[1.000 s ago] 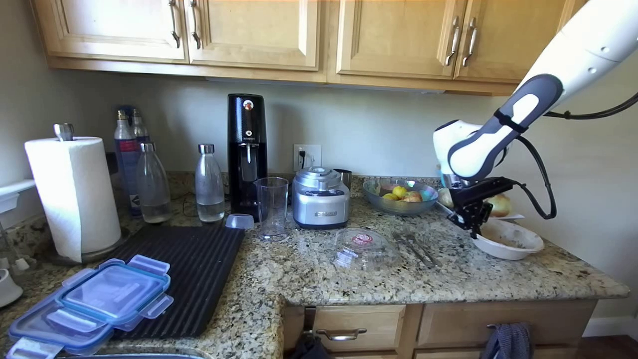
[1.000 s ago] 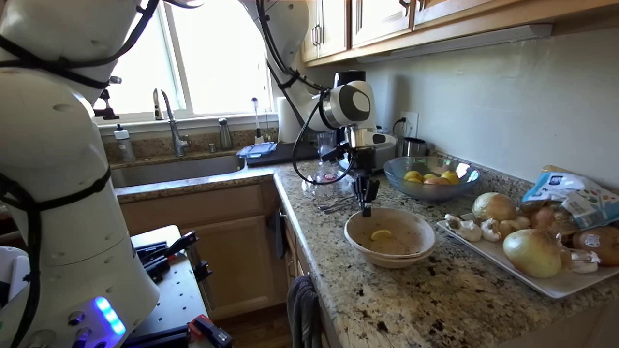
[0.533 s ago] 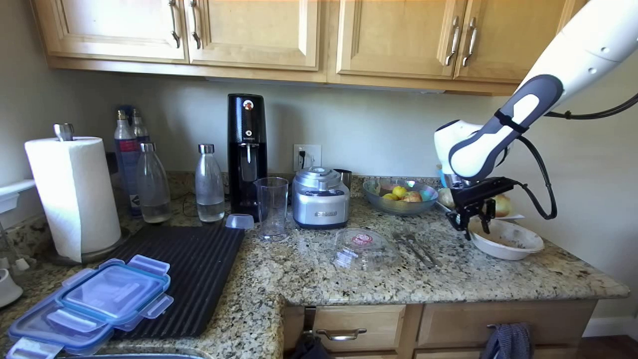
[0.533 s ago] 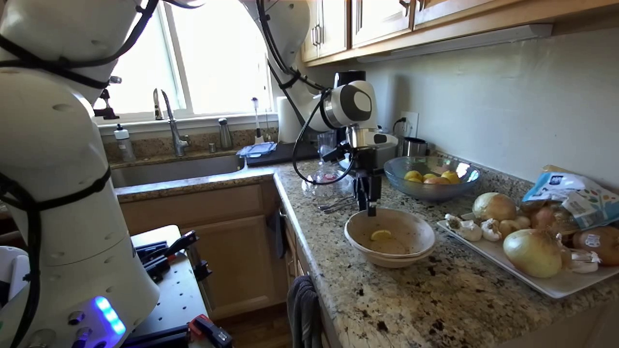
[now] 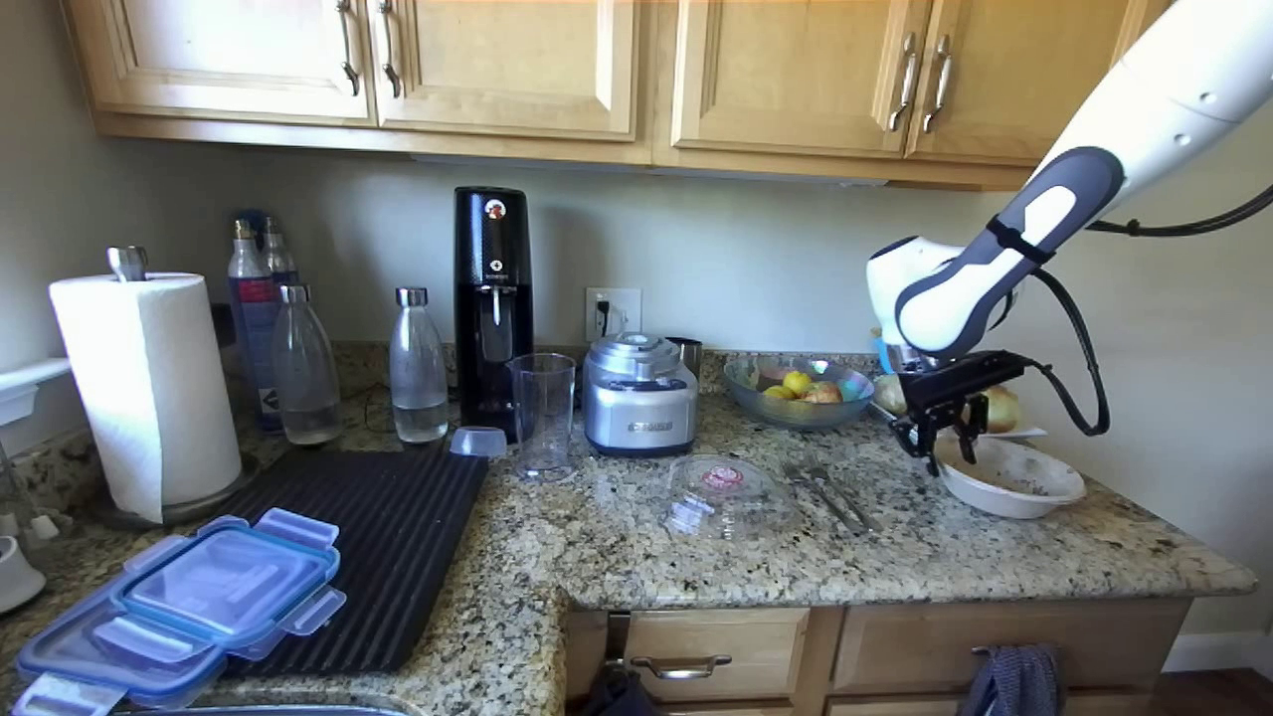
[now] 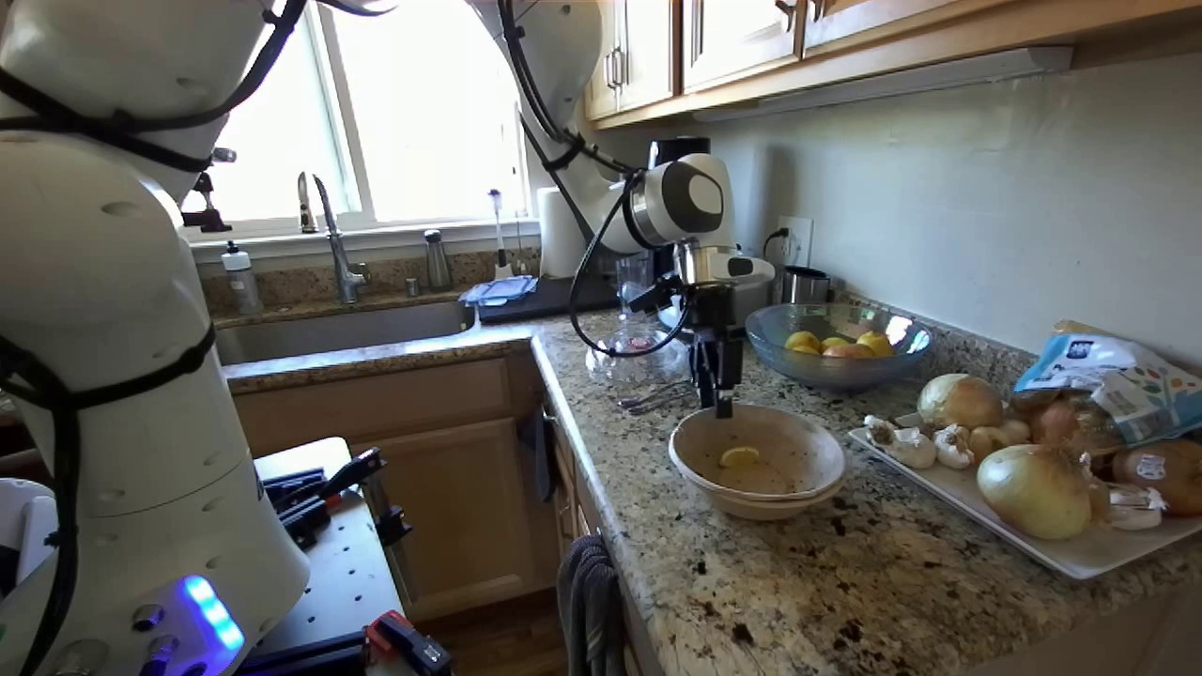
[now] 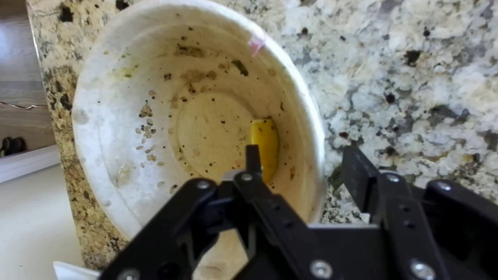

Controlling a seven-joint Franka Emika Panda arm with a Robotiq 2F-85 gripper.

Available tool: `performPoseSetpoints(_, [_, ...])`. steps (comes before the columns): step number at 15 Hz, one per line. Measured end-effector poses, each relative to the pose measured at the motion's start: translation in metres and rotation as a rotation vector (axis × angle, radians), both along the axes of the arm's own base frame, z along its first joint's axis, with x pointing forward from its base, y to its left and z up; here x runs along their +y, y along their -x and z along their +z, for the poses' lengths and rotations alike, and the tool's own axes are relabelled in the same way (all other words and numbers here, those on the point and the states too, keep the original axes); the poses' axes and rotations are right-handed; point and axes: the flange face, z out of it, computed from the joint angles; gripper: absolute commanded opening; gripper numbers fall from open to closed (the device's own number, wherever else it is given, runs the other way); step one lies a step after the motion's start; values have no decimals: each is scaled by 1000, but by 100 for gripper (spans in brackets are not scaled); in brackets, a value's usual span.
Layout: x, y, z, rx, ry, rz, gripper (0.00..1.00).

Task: Pick the forks from the bowl and put it on the counter, then unstack the bowls

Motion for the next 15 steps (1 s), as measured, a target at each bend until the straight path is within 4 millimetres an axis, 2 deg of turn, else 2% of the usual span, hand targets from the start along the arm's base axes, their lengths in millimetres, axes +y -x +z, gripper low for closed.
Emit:
performPoseSetpoints(3, [-1, -2, 2, -9, 3, -11, 7])
performPoseSetpoints(5, [-2, -3, 3, -13, 4, -16, 4])
performPoseSetpoints(15, [-4, -4, 5, -17, 6, -19, 6])
